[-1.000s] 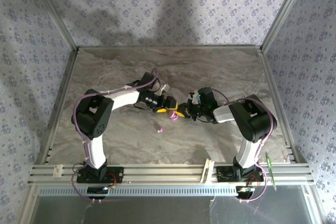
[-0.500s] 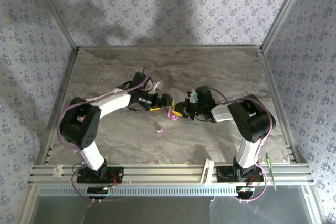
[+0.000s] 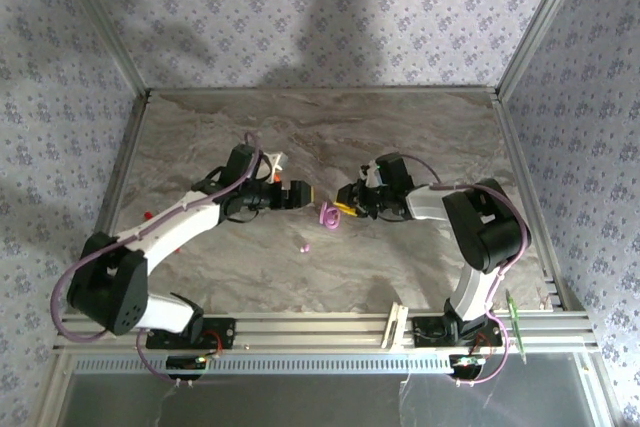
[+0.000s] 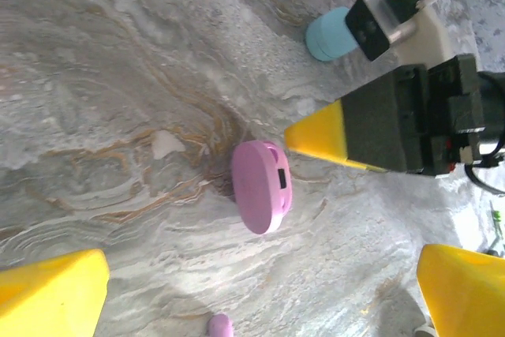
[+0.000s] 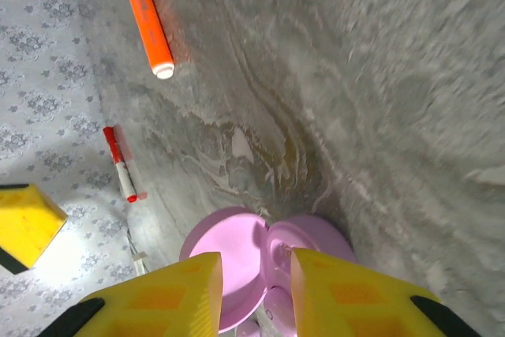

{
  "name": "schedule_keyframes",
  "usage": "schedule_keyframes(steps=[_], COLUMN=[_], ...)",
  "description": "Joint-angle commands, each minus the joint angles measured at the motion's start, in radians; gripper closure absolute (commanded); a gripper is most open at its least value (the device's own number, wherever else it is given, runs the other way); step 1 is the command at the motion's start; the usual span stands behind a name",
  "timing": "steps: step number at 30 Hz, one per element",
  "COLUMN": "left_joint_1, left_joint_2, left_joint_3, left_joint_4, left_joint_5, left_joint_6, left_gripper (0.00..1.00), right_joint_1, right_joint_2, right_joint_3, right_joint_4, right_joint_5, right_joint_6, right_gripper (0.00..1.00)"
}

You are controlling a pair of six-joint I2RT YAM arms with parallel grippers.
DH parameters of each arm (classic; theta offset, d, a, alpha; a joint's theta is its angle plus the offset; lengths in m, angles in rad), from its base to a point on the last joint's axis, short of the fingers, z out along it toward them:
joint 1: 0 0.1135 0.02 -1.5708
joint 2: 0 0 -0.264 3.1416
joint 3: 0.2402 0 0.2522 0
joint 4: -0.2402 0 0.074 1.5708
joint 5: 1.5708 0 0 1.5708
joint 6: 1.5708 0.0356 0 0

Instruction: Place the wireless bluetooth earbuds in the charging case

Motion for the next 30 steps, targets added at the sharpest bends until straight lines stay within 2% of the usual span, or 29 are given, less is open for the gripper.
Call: schedule_keyframes(steps=[1,12,30], left_joint_1=[0.005,0.006,0.003], left_joint_2=[-0.064,-0.119,-0.153], left_joint_3=[-0.046,-0.133,-0.185], left_joint_4=[-0.015,-0.013,-0.030], left_joint_5=[-0.074,-0.086,-0.057], left_joint_6=[-0.017,-0.034,-0.028], left_gripper=[0.00,0.00,0.00], right_joint_1=[-0.025,0.028,0.074], right_joint_2=[0.010,0.130,0.034], right_joint_3=[0.037,0.131,0.011], right_joint_4=[-0.095,-0.112,-0.092], right_joint_5=[0.020,-0.010,0.049], right_joint_6=[-0.078,-0.107,-0.066], right_gripper=[0.70,0.74,0.77])
